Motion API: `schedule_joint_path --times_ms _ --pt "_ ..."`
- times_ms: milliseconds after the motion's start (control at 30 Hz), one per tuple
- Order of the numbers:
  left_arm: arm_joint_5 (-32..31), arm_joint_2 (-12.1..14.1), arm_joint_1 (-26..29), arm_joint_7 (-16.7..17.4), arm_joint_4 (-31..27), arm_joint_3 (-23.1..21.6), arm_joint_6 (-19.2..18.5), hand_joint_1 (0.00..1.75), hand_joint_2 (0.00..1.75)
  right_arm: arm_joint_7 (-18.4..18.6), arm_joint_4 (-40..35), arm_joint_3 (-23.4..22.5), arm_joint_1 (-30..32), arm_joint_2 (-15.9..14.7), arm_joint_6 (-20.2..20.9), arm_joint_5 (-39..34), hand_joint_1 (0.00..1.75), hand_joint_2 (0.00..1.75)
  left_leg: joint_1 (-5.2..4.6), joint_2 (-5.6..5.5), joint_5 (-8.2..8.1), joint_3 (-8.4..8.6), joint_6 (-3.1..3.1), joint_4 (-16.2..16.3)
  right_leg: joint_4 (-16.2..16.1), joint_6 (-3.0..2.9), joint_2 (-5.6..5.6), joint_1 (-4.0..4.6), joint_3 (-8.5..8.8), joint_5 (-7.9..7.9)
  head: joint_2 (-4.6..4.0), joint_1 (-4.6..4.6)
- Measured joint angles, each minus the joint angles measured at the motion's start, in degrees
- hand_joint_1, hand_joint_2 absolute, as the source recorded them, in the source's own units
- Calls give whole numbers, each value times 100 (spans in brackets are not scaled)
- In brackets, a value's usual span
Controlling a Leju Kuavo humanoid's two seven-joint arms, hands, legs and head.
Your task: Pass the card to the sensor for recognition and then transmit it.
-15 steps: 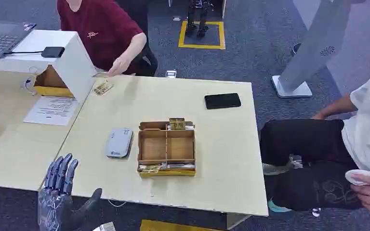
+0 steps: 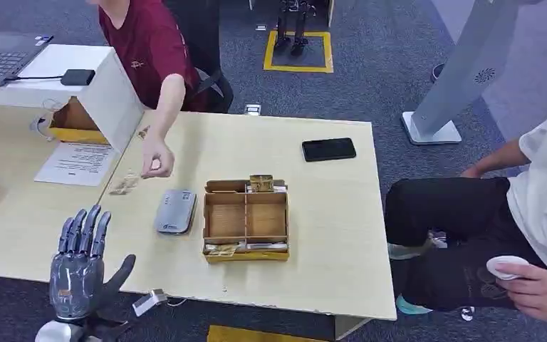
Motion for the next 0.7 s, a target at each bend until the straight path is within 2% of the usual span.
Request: schedule_joint_path --times_ms 200,267,400,567,600,700 --pt "-218 -50 -426 15 351 404 0 0 175 -72 0 2 -20 2 -44 74 0 0 -1 0 0 0 0 0 0 0 1 0 0 0 0 0" --pt "-302 -57 -584 125 476 527 0 0 175 -79 0 9 -25 9 -57 101 0 0 0 -2 0 -1 0 0 0 0 -2 0 1 0 0 2" --pt "-367 -24 -766 429 616 588 0 0 175 -79 0 9 -34 22 -52 149 0 0 0 -1 0 0 0 0 0 0 -2 0 1 1 0 2" --pt "-240 0 -902 498 821 660 0 0 175 -57 0 9 -35 26 -59 175 0 0 0 -1 0 -1 0 0 0 1 -2 0 1 0 0 0" --pt "-223 0 -910 498 852 664 0 175 175 -55 0 9 -35 26 -59 179 0 0 0 -1 0 -1 0 0 0 1 -1 0 0 0 0 0" --pt "-194 11 -935 485 938 684 0 175 175 -50 0 9 -35 28 -59 195 0 0 0 -1 0 -2 0 0 0 1 -1 0 0 0 0 2"
